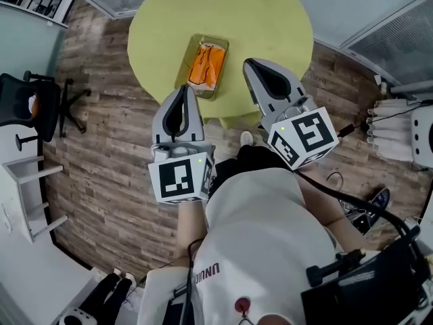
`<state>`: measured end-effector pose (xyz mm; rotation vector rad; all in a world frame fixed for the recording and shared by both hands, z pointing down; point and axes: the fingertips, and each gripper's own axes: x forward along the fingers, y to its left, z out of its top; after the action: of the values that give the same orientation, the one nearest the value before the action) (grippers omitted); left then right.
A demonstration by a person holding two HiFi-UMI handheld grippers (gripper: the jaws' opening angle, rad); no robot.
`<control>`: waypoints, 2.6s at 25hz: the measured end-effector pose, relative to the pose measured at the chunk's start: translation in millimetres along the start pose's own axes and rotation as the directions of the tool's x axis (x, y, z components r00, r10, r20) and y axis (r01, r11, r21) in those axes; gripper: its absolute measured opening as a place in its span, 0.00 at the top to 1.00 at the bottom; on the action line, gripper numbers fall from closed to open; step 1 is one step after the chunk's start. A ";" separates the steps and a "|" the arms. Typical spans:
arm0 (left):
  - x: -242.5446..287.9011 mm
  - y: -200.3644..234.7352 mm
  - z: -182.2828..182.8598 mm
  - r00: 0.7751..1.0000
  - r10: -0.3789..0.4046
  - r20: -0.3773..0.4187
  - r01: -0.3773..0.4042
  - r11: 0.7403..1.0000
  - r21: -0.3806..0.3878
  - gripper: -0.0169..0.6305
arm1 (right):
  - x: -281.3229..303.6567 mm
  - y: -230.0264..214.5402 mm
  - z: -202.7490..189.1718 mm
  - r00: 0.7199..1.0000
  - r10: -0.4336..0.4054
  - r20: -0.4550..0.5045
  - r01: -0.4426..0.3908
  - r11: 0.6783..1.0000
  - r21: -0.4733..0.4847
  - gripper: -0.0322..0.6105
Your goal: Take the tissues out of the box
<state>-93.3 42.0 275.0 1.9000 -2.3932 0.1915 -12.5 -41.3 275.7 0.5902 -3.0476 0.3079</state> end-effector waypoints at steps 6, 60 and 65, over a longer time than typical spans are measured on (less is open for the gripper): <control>8.5 7.5 -9.5 0.999 0.042 -0.005 -0.042 0.999 -0.009 0.95 | 4.5 -13.5 -4.4 1.000 -0.002 -0.016 0.002 1.000 0.022 0.92; 152.9 29.8 -160.4 0.823 -0.335 -0.459 0.350 0.935 -0.054 0.74 | 80.7 -74.0 -32.4 0.949 -0.303 -0.092 0.310 0.947 0.083 0.92; 154.8 27.7 -171.9 0.793 -0.332 -0.511 0.356 0.933 -0.053 0.74 | 76.8 -76.9 -32.0 0.942 -0.323 -0.093 0.330 0.940 0.082 0.92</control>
<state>-158.1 -75.7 465.3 1.9502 -1.6802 0.6412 -55.7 -133.1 326.1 1.0465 -2.8056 0.4539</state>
